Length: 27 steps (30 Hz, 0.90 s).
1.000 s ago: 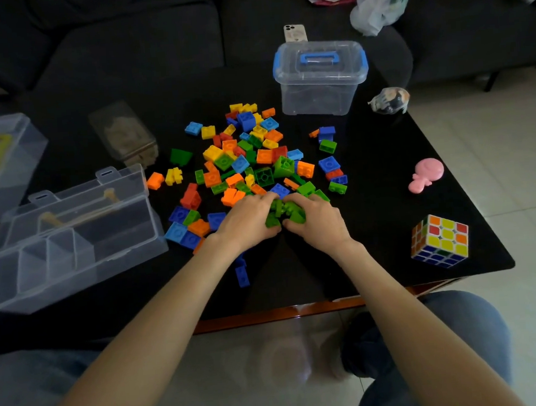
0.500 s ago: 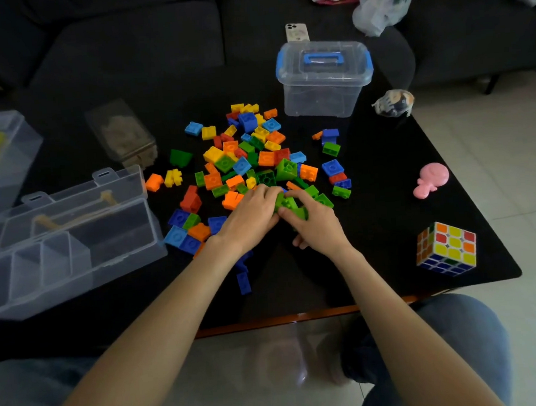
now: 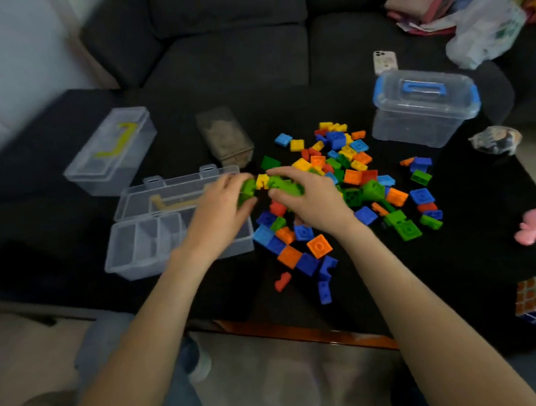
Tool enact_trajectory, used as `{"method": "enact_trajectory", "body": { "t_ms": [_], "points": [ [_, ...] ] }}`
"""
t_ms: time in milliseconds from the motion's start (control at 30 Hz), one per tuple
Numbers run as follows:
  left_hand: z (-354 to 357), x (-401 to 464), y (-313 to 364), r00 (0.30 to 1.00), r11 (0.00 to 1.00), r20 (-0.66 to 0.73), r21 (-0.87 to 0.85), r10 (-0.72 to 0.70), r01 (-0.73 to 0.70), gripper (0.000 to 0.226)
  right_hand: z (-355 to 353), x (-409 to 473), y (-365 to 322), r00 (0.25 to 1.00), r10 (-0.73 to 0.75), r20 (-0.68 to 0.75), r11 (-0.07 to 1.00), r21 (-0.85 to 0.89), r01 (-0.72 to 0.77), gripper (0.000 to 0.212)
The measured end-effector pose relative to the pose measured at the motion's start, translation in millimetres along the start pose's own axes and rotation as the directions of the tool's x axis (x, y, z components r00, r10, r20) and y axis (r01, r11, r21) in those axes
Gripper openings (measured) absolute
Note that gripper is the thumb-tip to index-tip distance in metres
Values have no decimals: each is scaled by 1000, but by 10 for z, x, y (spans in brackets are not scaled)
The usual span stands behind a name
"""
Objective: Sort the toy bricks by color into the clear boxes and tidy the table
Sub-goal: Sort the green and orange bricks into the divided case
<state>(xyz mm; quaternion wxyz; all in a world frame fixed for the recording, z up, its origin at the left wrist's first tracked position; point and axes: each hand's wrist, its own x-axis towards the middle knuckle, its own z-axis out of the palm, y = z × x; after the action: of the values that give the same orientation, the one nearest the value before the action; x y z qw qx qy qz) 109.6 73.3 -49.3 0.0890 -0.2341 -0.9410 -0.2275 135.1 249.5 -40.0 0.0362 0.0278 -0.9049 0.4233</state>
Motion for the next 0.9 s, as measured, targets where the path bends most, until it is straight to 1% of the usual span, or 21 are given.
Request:
{"method": "enact_trajectory", "body": {
  "t_ms": [67,133,200,267,333,433,500,567,667,767,833,900],
  "points": [
    [-95,-34,-256,979,981,135,141,-153,134,39,271,157,-178,998,-31,55,998,-49,34,36],
    [-136,-56,-401,929,958,282,224,-240,179,37,523,274,-303,989,-38,142,992,-117,55,38],
    [-127,-78,-469,900,959,354,215,-254,186,40,711,354,-342,973,3,233,975,-215,49,38],
    [-148,-113,-546,899,965,354,143,-258,220,48,851,414,-362,956,57,289,955,-294,31,36],
    [-184,-164,-627,912,966,317,85,-259,245,50,933,445,-376,938,97,333,943,-331,20,39],
    [-199,-279,-754,945,969,212,51,-249,244,39,977,451,-419,923,93,373,928,-368,55,48],
    [-189,-349,-792,967,973,108,29,-231,229,27,973,450,-473,924,67,377,924,-372,85,53],
    [-164,-388,-802,983,983,-17,20,-184,184,20,971,463,-508,928,36,372,918,-378,116,52],
    [-128,-406,-771,982,990,-133,3,-137,139,17,895,472,-508,947,-40,317,931,-333,151,38],
    [-129,-380,-670,974,993,-198,29,-108,116,16,688,434,-479,956,-88,281,955,-248,161,33],
    [-126,-338,-569,970,995,-227,13,-89,95,16,495,371,-423,976,-119,183,957,-240,162,30],
    [-117,-282,-437,973,998,-223,-53,-53,42,17,263,236,-325,986,-150,69,963,-214,161,26]
  ]
}}
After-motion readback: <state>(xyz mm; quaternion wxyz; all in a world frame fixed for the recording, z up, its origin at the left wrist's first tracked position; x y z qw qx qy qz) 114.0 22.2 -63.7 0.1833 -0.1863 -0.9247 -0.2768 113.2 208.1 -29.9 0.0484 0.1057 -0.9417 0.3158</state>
